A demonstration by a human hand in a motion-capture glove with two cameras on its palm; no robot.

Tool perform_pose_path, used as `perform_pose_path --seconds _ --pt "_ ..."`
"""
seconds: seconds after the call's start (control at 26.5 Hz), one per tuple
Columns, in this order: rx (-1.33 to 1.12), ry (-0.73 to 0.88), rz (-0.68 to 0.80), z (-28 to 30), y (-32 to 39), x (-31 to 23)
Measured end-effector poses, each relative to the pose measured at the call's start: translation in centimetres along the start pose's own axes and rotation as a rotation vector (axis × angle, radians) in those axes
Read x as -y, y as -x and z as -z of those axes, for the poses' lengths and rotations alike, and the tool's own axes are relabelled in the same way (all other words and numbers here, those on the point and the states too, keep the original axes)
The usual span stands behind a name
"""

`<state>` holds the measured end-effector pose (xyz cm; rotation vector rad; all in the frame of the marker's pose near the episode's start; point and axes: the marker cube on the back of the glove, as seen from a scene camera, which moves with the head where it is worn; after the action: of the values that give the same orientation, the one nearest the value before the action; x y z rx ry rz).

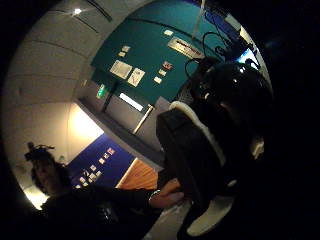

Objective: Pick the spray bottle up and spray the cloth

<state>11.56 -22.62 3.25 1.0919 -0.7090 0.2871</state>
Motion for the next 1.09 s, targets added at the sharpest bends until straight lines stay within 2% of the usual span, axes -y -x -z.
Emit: perform_pose_path --seconds 0.23,0.38,0.6,0.83,0.98,1.09 --pt "-0.008 -0.033 0.042 1.1 -0.1 0.3" --pt "0.015 -0.03 -0.015 1.3 -0.7 -1.0" --pt "0.039 0.059 -0.141 1.3 -1.6 -3.8" --pt "-0.019 0.174 -0.2 1.2 -2.1 -3.9" --pt "-0.072 0.167 -0.182 2.3 -1.0 -2.9" --pt "-0.148 0.106 -0.102 4.7 1.0 -2.2"
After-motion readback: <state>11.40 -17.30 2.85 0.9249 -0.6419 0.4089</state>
